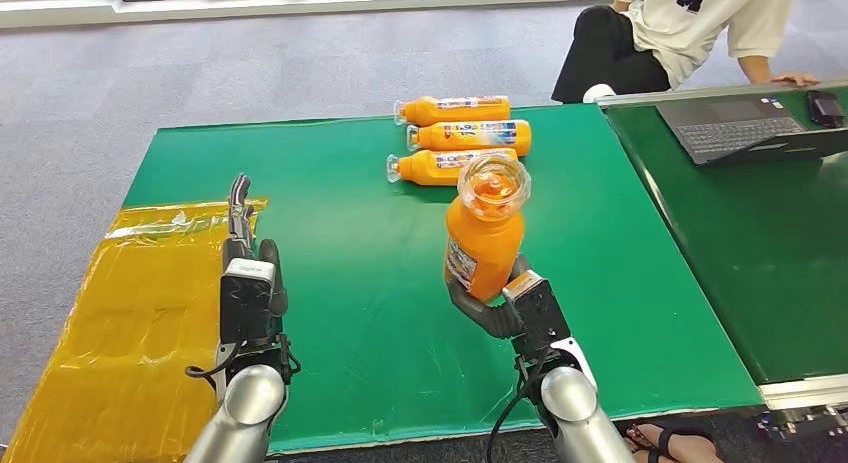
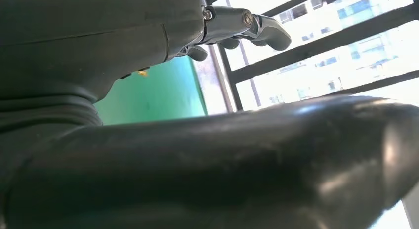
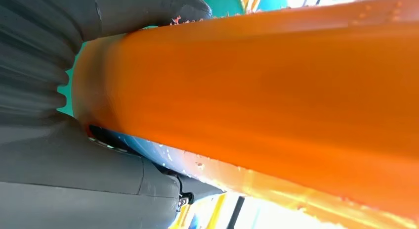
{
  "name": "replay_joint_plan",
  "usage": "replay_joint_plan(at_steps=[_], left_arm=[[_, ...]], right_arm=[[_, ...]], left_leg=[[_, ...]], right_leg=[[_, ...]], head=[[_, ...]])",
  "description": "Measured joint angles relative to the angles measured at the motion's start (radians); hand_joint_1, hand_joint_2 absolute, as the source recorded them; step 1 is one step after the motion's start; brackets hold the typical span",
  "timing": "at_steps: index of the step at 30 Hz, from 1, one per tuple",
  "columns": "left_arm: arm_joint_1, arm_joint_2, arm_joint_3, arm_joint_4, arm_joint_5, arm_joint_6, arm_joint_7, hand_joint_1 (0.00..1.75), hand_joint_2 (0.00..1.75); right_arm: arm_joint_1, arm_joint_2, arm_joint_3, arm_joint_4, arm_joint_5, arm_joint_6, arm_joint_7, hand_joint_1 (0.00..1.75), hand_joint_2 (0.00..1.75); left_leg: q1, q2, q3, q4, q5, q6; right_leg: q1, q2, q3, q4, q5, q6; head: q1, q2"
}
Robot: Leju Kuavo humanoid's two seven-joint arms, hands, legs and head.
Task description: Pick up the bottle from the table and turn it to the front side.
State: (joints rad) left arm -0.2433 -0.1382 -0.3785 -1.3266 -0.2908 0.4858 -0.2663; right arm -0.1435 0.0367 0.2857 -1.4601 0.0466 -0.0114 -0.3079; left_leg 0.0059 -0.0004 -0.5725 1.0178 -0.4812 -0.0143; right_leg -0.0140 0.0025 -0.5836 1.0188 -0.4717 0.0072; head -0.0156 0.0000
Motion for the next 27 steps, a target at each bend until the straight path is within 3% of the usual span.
replay_joint_plan(at_steps=[2,7,15,22,27], left_arm=[[-0.014,-0.001,-0.014,0.012,-0.018,-0.002,0.000,0.00,1.75],[-0.026,-0.002,-0.024,0.029,-0.004,-0.060,0.009,0.00,1.75],[-0.075,0.000,-0.068,0.101,0.040,-0.416,0.120,0.00,1.75],[-0.117,0.000,-0.077,0.162,0.040,-0.497,0.142,0.00,1.75],[-0.181,0.000,-0.100,0.211,0.063,-0.632,0.157,0.00,1.75]], right_arm=[[-0.018,0.016,0.000,0.026,-0.013,0.013,-0.001,1.75,1.75],[-0.042,0.035,0.000,0.067,-0.026,0.034,0.001,1.75,1.75],[-0.130,0.063,0.000,0.187,-0.041,0.074,0.039,1.75,1.75],[-0.148,0.078,0.000,0.227,-0.046,0.088,0.054,1.75,1.75],[-0.153,0.082,0.000,0.253,-0.053,0.098,0.065,1.75,1.75]], left_leg=[[0.000,0.000,0.000,0.000,0.000,0.000],[0.000,0.000,0.000,0.000,0.000,0.000],[0.000,0.000,0.000,0.000,0.001,0.000],[0.000,0.000,-0.001,0.000,0.001,0.000],[0.000,0.000,-0.001,0.000,0.001,0.000]], right_leg=[[0.000,0.000,0.000,0.000,0.000,0.000],[0.000,0.000,0.000,0.000,0.000,0.000],[0.000,0.000,0.000,0.000,0.001,0.000],[0.000,0.000,-0.001,0.000,0.001,-0.001],[0.000,0.000,-0.001,0.000,0.001,0.000]], head=[[0.000,0.000],[0.000,0.000],[0.000,0.000],[0.000,0.000],[0.000,0.000]])
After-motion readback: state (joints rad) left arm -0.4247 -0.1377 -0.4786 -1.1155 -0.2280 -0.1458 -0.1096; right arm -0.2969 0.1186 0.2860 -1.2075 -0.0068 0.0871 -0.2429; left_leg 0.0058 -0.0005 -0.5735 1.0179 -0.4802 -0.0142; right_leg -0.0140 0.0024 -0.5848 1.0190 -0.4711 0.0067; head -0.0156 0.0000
